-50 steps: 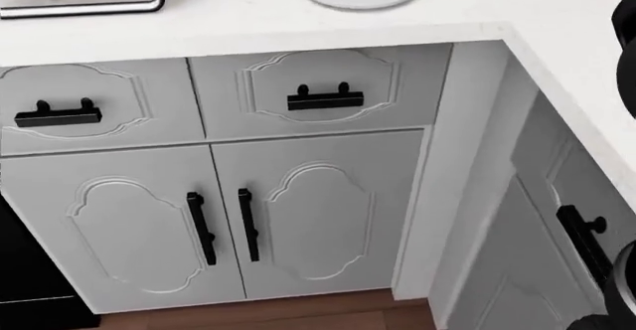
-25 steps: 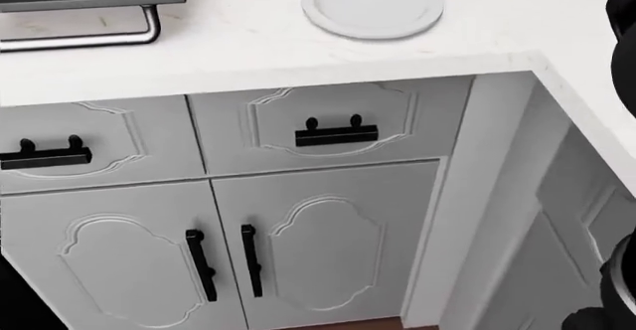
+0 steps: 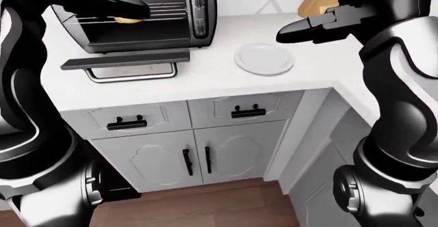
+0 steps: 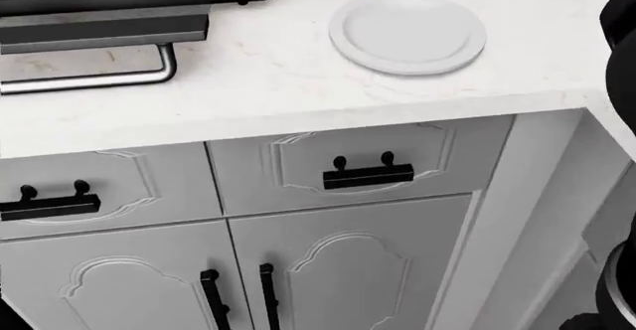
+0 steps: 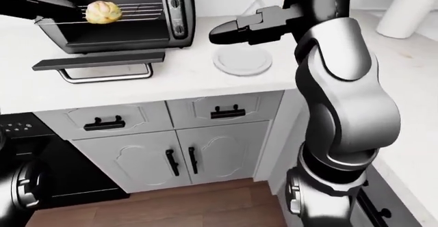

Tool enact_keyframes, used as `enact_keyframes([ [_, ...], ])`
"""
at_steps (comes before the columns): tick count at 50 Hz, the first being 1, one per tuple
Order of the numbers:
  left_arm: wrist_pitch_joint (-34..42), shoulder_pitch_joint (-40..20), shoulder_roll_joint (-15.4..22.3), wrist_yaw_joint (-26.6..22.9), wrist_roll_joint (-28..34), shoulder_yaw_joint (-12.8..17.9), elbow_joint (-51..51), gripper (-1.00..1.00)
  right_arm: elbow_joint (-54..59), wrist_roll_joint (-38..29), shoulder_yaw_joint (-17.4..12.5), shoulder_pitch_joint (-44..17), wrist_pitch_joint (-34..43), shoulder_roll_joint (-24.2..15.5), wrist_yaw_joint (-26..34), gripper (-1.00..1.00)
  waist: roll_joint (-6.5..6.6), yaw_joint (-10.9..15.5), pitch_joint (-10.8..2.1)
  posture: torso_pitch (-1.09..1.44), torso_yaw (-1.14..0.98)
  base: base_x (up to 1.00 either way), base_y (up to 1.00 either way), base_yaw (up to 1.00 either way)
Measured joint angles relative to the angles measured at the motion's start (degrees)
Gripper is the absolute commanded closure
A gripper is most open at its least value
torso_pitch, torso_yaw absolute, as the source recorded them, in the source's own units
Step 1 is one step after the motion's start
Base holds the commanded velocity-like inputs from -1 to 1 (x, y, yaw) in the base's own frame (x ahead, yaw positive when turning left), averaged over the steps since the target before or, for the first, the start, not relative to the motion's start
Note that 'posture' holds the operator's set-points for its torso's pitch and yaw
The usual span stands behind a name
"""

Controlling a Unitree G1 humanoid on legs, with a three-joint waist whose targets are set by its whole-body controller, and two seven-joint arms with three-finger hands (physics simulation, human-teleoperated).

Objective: Pick the scone from the rack and place it on the plate on the counter.

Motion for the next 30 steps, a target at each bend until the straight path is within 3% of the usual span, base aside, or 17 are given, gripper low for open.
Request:
enact_keyframes([
  [3, -0.18, -0.75, 0.20, -0.07, 0.14, -0.01, 0.71, -1.00, 0.17, -0.12, 0.09, -0.22, -0.29, 0.05, 0.12, -1.00, -2.59, 0.41, -0.21, 0.00, 0.00, 0.11, 0.16, 0.00],
  [5, -0.16, -0.74, -0.27, -0.14, 0.18, -0.52, 0.66, -1.00, 0.45, -0.27, -0.24, 0.35, -0.44, -0.14, 0.15, -1.00, -1.71, -0.24, 0.19, 0.00, 0.00, 0.12, 0.15, 0.00],
  [9, 0.21, -0.76, -0.56, -0.88, -0.33, -1.73, 1.26, -1.00, 1.92, -0.82, -0.56, 0.90, 0.22, 0.15, -0.14, -1.00, -1.99, -0.28, -0.19, 0.00, 0.00, 0.11, 0.15, 0.00],
  [13, -0.22, -1.35, -0.27, -0.81, 0.13, -0.94, 0.84, -1.00, 0.74, -0.56, -0.54, 0.19, -0.20, 0.18, -0.02, -1.00, 0.18, -0.12, 0.01, 0.00, 0.00, 0.11, 0.15, 0.00],
  [16, -0.85, -1.39, -0.35, -0.75, 0.34, -0.97, 0.62, -1.00, 0.24, -0.50, -0.94, 0.25, -0.67, -0.08, -0.12, -1.00, 3.33, -0.82, -0.10, 0.00, 0.00, 0.11, 0.00, 0.20],
  [17, -0.95, -1.32, -0.10, -0.77, 0.38, -0.82, 0.78, -1.00, 0.25, -0.54, -0.83, 0.24, -0.81, 0.17, -0.18, -1.00, 3.77, -0.51, -0.19, 0.00, 0.00, 0.11, 0.00, 0.23],
  [21, -0.08, 0.27, -0.09, -0.50, 1.04, 0.13, 2.11, -1.00, 0.98, 0.20, 0.97, 1.35, -0.48, 0.95, 0.33, -1.00, 2.50, 0.64, 0.19, 0.00, 0.00, 0.11, 0.00, 0.32],
  [26, -0.29, -0.52, 0.14, -0.58, 1.09, -0.01, 1.19, -1.00, 0.25, 0.23, 0.07, 0.89, -0.82, 0.54, 0.25, -1.00, -0.38, 0.59, 0.22, 0.00, 0.00, 0.12, 0.05, 0.29],
  [29, -0.70, -1.15, 0.37, -0.39, 1.37, 0.51, 1.04, -1.00, -0.64, 0.92, -0.10, 0.54, -0.44, 0.78, 0.10, -1.00, -3.72, 0.93, 0.21, 0.00, 0.00, 0.11, 0.23, 0.00],
  [30, -0.95, -0.99, -0.08, -0.32, 1.45, 0.28, 0.75, -1.00, -0.80, 0.97, -0.20, 0.97, -0.56, 0.37, 0.05, -1.00, -3.49, 0.29, 0.13, 0.00, 0.00, 0.12, 0.20, 0.00],
])
